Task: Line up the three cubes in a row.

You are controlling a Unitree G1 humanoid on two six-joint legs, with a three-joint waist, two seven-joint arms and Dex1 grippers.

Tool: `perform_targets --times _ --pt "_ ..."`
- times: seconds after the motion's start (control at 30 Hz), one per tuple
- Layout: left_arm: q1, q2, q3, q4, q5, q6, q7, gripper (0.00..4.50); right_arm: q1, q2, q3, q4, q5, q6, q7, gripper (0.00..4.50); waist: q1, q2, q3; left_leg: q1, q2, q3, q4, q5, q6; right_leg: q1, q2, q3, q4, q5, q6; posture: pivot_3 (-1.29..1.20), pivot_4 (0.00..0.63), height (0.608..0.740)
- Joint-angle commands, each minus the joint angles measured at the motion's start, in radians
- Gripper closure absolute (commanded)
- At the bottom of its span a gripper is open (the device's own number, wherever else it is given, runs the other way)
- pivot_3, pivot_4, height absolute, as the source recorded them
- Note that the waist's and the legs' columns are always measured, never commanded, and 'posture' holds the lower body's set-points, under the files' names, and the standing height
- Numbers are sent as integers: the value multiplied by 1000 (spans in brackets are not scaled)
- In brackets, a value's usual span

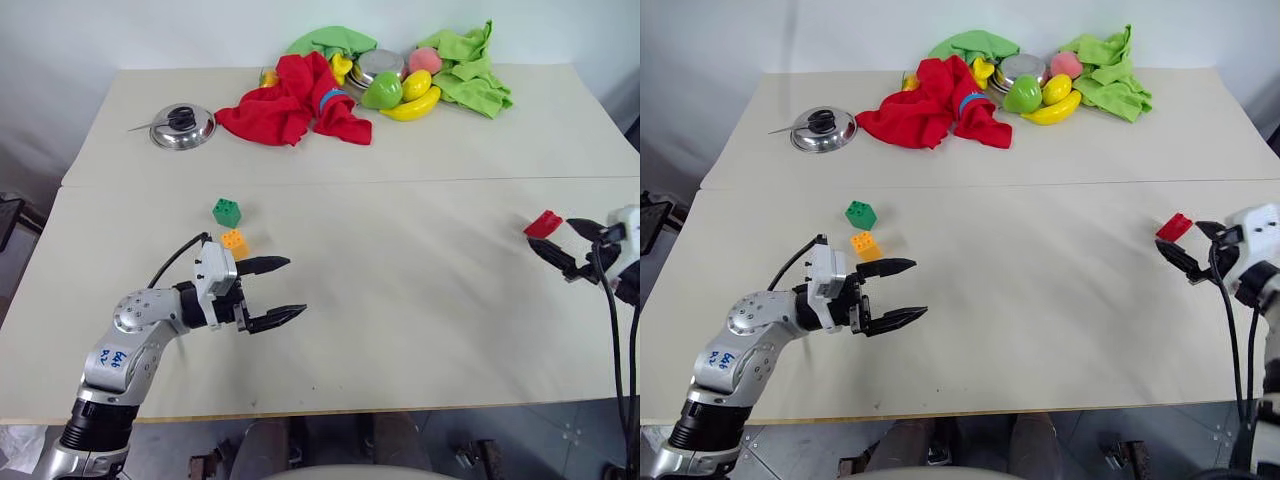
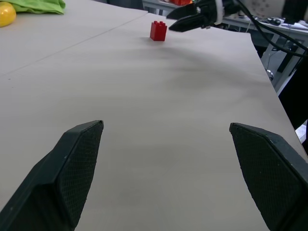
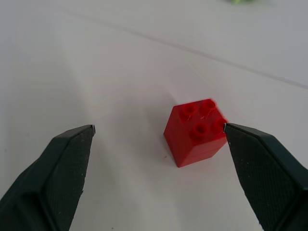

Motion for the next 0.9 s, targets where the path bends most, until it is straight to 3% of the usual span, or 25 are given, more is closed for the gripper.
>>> perform_targets --times 0.03,0.4,0.73,0.9 --pt "13 2 14 -41 -1 -13 -2 31 -108 -42 39 167 -79 -100 23 0 -1 0 0 0 0 0 0 0 0 0 0 0 0 0 0 0 150 740" --pt "62 12 31 -98 -4 8 26 31 -326 -33 105 460 -220 -182 -68 0 -2 0 0 0 1 -1 1 0 0 1 0 -1 0 0 0 0 150 740" --pt "61 -1 27 -96 10 -7 42 31 -366 31 33 465 -172 -119 -208 0 -2 0 0 -1 1 -1 0 0 -1 0 0 -1 0 0 0 0 150 740" --pt "59 -7 16 -91 15 -8 35 31 -345 52 24 438 -162 -109 -200 0 -2 1 0 -1 1 -2 0 0 -1 0 0 -2 -1 0 0 0 150 740"
